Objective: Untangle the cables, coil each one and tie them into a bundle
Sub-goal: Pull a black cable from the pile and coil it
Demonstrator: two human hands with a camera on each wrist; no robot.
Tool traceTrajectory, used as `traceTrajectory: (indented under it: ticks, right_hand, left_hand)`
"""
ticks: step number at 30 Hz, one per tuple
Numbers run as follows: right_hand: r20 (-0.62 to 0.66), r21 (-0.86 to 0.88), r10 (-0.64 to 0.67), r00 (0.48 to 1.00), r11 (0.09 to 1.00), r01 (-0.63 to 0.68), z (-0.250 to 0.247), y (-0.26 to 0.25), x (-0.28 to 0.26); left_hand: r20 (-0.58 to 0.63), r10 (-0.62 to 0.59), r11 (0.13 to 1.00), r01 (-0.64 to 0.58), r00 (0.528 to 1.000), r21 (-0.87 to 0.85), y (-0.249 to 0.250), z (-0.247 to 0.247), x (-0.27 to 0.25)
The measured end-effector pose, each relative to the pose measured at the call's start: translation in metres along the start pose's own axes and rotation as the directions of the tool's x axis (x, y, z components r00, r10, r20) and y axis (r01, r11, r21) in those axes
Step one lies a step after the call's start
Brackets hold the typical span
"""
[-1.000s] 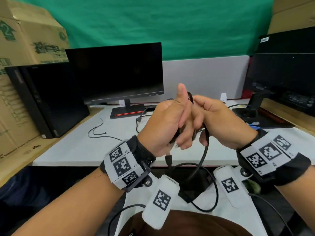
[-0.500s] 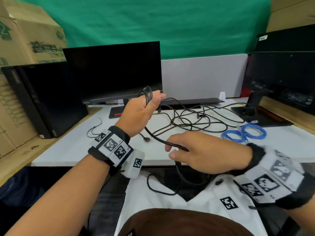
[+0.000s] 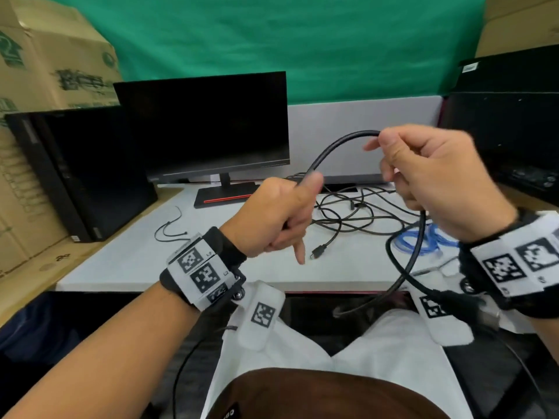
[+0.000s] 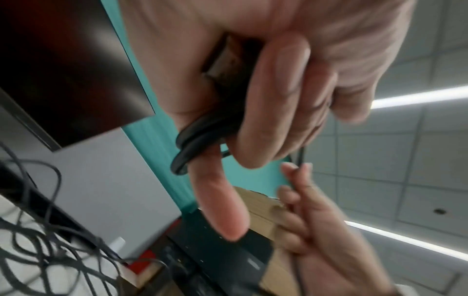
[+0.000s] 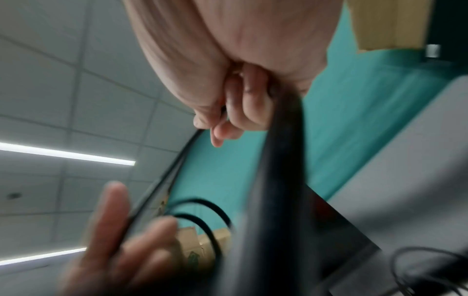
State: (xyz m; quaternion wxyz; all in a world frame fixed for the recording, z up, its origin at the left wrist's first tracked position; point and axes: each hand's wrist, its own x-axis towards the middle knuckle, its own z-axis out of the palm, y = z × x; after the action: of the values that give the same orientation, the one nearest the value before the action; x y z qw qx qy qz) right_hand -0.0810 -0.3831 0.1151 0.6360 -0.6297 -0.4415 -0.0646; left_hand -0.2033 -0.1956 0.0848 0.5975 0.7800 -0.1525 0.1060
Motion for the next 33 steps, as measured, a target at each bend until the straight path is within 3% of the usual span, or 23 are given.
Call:
traceTrajectory:
  ticks: [3,8,14,18,21,24,27,31,33]
  right_hand:
    - [0.056,0.06,0.16,0.986,0.985,-0.163,0.013,0.011,-0.005]
    - [0.399,0.336,0.227,0.888,0.866,-0.372,0.032,0.016,-0.017]
    - [0.368,0.405,0.271,0.889,0.814,-0.416,0.049,0.011,-0.02]
    - [0.439,0.539,0.235,0.867,0.703,-0.464,0.048,0.016,-0.019]
    - [0.503,0.551,0.222,0.835,0.662,-0.508,0.041,0.019,-0.015]
    - [0.465,0.628,0.25,0.849,0.583,-0.516,0.039,0.02,-0.012]
    - [0.374,0.683,0.282,0.883,0.56,-0.469,0.039,0.017,-0.011]
    - [0.281,0.692,0.24,0.929,0.621,-0.37,0.037,0.015,-0.01]
    - [0.233,0.62,0.186,0.955,0.728,-0.293,0.039,0.015,-0.012]
  left_hand:
    - [0.086,0.007,0.994,0.002,0.996,-0.111,0.008,0.017,-0.001]
    - [0.03,0.043,0.956,-0.032,0.999,-0.293,0.02,0.026,0.0]
    - [-0.077,0.027,0.938,-0.052,0.997,-0.342,0.017,0.031,0.002]
    - [-0.05,-0.06,0.821,0.021,0.997,-0.571,0.022,0.026,0.005]
    - [-0.095,-0.055,0.788,-0.015,0.994,-0.616,0.023,0.021,0.007]
    - [-0.085,-0.07,0.832,0.011,0.994,-0.554,0.022,0.018,0.006]
    - [0.012,-0.097,0.831,0.088,0.995,-0.549,0.022,0.014,0.004]
    - [0.054,-0.09,0.789,0.104,0.994,-0.606,0.024,0.011,0.0]
    - [0.039,-0.068,0.796,0.078,0.997,-0.601,0.025,0.013,-0.001]
